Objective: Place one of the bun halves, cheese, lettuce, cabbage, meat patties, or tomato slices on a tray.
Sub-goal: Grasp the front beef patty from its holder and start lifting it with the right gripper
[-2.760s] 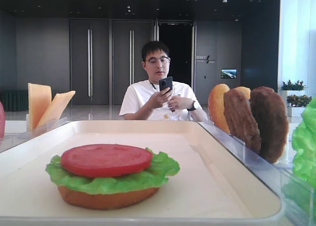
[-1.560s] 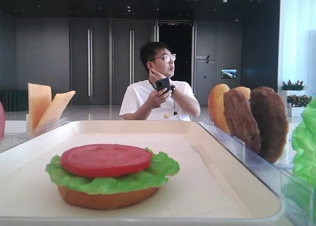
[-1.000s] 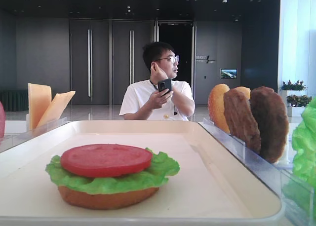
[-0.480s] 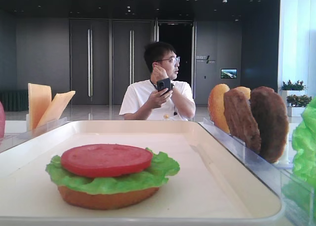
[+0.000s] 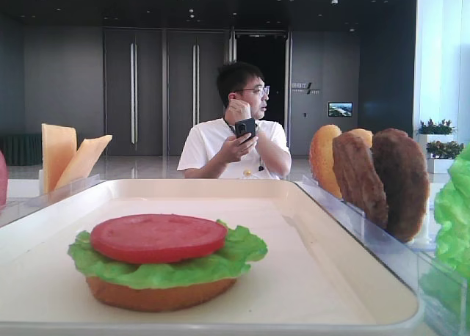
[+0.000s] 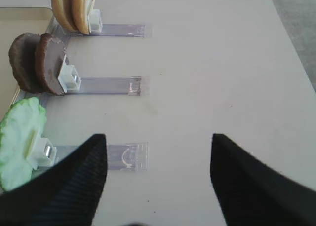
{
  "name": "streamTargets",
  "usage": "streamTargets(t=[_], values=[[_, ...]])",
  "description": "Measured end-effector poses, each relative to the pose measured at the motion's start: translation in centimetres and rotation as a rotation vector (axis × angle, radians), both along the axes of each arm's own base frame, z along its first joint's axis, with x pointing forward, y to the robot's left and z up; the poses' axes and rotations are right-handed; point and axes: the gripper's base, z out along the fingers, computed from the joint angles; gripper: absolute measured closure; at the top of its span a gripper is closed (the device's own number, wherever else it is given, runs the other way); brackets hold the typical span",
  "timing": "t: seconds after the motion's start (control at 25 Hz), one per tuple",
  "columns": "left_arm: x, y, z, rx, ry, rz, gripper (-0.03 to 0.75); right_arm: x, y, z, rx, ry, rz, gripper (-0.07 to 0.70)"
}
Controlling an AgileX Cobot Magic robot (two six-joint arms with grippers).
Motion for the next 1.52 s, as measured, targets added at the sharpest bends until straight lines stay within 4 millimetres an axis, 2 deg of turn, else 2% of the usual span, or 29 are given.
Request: streamTargets(t=[0.16,0.28,0.6,0.92,1.08,1.28,1.52], values=[[0.0,0.0,0.0,0.000,0.000,0.000,0.715,0.5,0.0,0.0,-0.002,0.032,0.000,0.170],[0.0,0.0,0.0,0.000,0.000,0.000,0.715,2.1,0.1,0.0,0.003,0.139,-0.008,0.170],[0.0,0.0,0.0,-0.001,0.000,0.000,0.715,8.1,0.5,1.7,0.008,0.359,-0.027,0.135],[0.0,0.0,0.0,-0.001,-0.001,0.000,0.715,13.7,0.8,4.2,0.013,0.468,-0.041,0.096],[0.0,0.0,0.0,-0.001,-0.001,0.000,0.715,16.3,1.0,4.4,0.018,0.544,-0.054,0.095],[0.0,0.0,0.0,-0.001,-0.001,0.000,0.715,18.4,1.1,4.2,0.029,0.603,-0.077,0.092],[0.0,0.0,0.0,-0.001,-0.001,0.000,0.715,20.7,1.2,3.2,0.018,0.686,-0.085,0.080]])
